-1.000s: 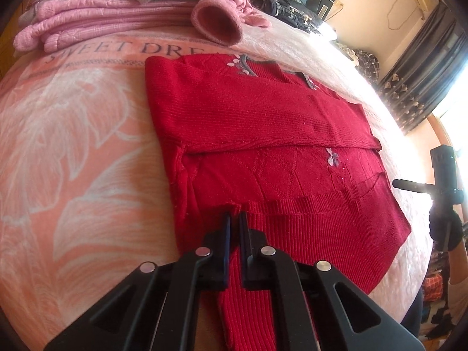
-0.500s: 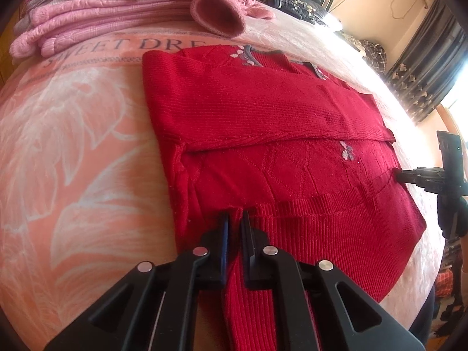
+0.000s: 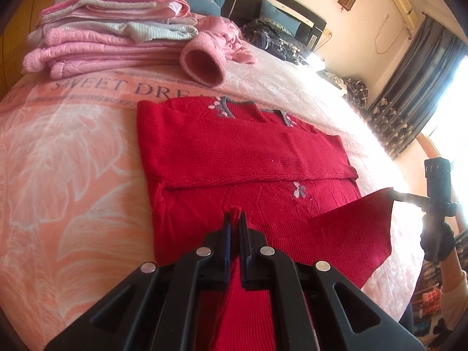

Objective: Fold small clothes
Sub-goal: 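Lift the sweater side with both tools, fold it over the other half, release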

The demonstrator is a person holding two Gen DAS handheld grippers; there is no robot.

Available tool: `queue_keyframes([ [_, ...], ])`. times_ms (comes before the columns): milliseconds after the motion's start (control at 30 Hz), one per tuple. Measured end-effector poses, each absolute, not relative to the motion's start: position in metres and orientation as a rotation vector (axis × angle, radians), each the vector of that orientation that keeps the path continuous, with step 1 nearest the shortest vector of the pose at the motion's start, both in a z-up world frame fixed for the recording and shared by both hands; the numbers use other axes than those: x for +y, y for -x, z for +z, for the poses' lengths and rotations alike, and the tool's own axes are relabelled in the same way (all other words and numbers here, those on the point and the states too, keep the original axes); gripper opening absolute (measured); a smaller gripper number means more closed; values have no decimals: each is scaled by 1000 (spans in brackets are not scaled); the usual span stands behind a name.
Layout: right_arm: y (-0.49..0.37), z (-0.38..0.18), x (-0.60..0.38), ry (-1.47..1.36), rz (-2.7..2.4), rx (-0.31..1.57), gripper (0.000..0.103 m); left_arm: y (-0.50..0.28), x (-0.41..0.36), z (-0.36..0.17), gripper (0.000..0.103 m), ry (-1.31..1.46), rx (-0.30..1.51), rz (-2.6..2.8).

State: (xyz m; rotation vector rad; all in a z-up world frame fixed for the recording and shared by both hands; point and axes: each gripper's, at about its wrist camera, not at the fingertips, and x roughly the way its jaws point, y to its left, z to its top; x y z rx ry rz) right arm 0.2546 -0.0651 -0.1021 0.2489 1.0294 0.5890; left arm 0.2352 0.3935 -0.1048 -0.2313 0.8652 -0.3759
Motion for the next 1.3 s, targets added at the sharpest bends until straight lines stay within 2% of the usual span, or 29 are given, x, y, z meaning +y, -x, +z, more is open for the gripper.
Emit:
queue_keyframes([
  [233,-291,-55,-77,-252,550,935,3,-282,400,-62,4,297,764,-350],
  [467,-390,-42,-91,-288,449,930,3,-383,399,-40,4,291,711,-278],
  [700,-484,-95,-85,-303,341,1029,3,-456,399,-79,4,256,786,-177],
  [933,-513,-151,-73,-295,249,1138,3,-484,394,-142,4,206,943,-76],
  [1000,-516,-163,-73,-283,212,1165,6,-488,395,-156,10,194,980,-27],
  [1033,-516,-168,-73,-276,187,1175,10,-488,398,-160,18,202,983,-2],
  [1067,-515,-172,-74,-263,153,1184,17,-487,403,-161,30,222,976,24],
  [1100,-513,-175,-76,-259,139,1188,23,-485,410,-161,35,248,966,53],
  [1133,-510,-175,-79,-268,144,1182,23,-481,417,-160,38,282,956,74],
  [1233,-493,-164,-91,-318,170,1134,24,-462,438,-147,37,364,900,99],
  [1300,-471,-153,-99,-374,207,1113,28,-442,443,-136,37,368,864,75],
])
